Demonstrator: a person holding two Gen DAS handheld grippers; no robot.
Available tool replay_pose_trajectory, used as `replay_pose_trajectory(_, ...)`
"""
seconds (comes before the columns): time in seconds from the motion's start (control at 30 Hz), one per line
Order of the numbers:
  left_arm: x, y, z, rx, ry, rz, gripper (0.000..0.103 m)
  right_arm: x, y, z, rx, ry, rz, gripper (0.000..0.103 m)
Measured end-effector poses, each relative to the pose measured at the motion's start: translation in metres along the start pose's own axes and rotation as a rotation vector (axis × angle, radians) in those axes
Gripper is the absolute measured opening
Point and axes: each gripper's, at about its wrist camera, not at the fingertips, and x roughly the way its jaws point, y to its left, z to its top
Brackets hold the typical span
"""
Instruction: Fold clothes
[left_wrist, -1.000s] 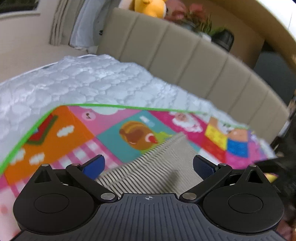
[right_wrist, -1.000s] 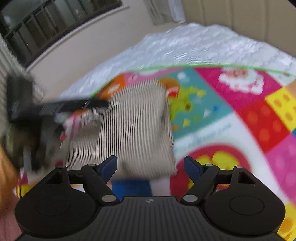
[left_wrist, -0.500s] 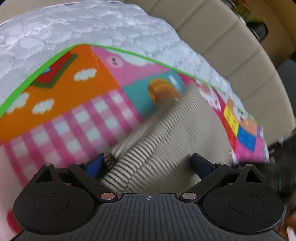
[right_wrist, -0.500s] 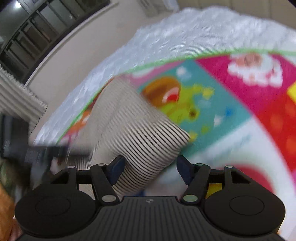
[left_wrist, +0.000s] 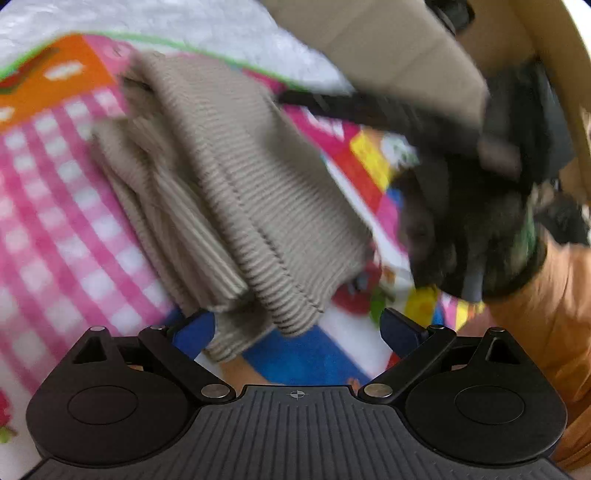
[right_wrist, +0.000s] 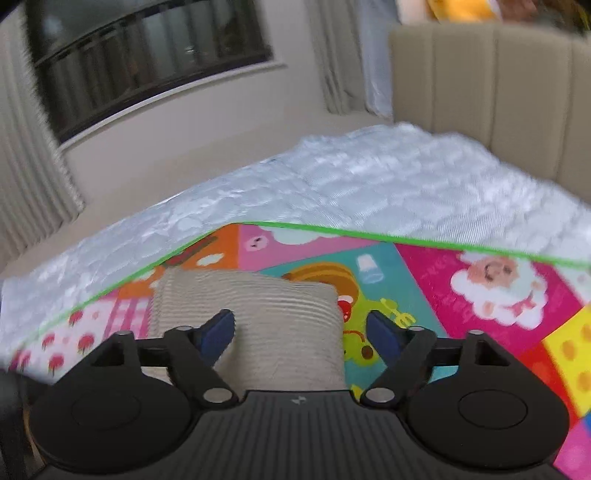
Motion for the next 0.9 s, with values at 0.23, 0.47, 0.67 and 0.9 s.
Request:
replay_pose_trajectory(0.23,-0.044,0.026,0.031,-0.186,-0.289,0.107,0.1,-0.023,0.058,-0.041,-0.238,-0.009,0.065,0.08)
replay_pose_trajectory(0.47,-0.013,0.001,0.077,-0.08,-0.385,0.261,0.064,-0.008,0.095,-0.075,-0.426,0.067,0.154,0.078)
replay_pose_trajectory(0.67,0.002,0.034,0.07,-0.078,-0.321,0.348,0.06,-0.027,0.056,-0.04,-0.231,-0.071,0.094,0.077)
replay_pose_trajectory(0.9,-0.002,0.041,0.066,-0.05,-0.311,0.331,0.062,0.028,-0.035,0.005,0.228,-0.015,0.035,0.084)
